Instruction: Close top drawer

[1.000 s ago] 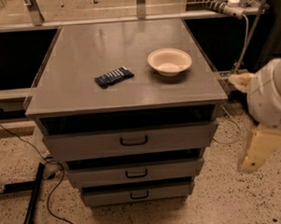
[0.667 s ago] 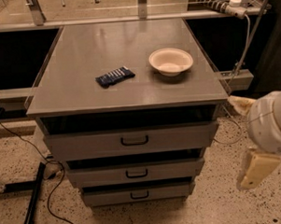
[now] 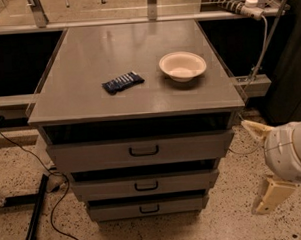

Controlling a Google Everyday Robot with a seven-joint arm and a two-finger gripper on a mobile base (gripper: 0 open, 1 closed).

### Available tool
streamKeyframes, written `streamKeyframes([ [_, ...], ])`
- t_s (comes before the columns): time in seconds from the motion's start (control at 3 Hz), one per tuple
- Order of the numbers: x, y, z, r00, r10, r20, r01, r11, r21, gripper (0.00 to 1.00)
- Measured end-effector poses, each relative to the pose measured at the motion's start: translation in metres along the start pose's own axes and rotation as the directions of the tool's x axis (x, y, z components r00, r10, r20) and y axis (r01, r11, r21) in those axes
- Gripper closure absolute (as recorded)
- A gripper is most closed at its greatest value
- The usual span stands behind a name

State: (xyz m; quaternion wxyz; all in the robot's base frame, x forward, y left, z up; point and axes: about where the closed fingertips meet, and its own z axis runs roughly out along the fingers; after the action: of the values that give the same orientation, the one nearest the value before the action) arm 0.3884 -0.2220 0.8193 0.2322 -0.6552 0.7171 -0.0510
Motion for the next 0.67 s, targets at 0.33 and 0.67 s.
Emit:
streamKeyframes([
  [0.33, -0.002, 0.009, 0.017, 0.999, 0.005, 0.038, -0.003, 0.9993, -0.037, 0.0],
  [0.67, 0.006, 0.031, 0.059, 0.995, 0.017, 0.094, -0.01, 0.9969, -0.079, 0.0],
])
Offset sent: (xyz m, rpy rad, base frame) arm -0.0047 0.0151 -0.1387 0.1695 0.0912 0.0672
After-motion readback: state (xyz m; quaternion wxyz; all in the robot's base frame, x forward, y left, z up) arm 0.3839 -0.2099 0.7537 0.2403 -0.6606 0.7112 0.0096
